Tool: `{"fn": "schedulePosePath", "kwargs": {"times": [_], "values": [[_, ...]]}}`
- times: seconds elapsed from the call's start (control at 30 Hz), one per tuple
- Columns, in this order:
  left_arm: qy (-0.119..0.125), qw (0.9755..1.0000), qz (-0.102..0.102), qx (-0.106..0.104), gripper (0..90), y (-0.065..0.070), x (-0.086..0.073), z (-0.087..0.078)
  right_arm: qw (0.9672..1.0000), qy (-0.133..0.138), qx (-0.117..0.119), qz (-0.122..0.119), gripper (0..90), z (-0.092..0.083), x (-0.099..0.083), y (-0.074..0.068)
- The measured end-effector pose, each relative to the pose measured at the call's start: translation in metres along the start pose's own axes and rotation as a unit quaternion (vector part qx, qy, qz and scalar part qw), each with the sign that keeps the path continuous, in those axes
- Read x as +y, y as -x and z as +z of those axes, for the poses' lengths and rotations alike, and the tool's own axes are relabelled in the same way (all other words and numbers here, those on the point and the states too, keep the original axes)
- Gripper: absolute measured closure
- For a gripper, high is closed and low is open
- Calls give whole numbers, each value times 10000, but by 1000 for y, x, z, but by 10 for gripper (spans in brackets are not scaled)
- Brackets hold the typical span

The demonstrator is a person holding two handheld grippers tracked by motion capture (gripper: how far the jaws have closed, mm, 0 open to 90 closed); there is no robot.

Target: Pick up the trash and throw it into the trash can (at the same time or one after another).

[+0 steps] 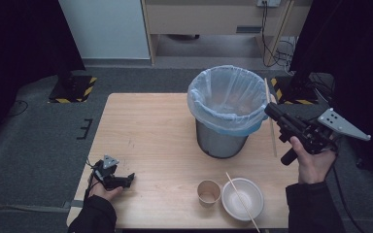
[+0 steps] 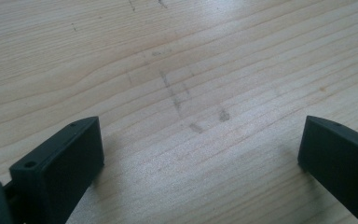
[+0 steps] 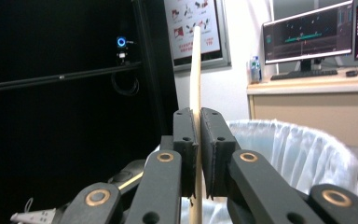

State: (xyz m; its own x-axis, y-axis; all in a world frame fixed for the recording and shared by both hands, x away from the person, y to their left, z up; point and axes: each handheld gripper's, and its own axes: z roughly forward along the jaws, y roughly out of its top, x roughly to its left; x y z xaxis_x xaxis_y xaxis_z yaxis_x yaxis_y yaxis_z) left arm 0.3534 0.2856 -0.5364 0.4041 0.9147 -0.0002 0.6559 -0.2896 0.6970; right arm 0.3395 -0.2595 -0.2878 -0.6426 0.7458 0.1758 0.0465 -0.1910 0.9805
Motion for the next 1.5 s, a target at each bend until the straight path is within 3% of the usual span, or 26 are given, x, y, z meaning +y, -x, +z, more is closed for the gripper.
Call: {"fn": "schedulePosePath", "kwargs": {"times": [0.6,1.07,1.5], "values": [[-2,10000,2,0,0,0,0,0,9991,333,-211,-163,857,41,35,1],[0,10000,0,-1,0,0,0,0,9983,369,-387,-220,857,81,40,8],[0,10000,0,-1,0,0,0,0,9975,339,-598,-182,856,107,35,30]]}}
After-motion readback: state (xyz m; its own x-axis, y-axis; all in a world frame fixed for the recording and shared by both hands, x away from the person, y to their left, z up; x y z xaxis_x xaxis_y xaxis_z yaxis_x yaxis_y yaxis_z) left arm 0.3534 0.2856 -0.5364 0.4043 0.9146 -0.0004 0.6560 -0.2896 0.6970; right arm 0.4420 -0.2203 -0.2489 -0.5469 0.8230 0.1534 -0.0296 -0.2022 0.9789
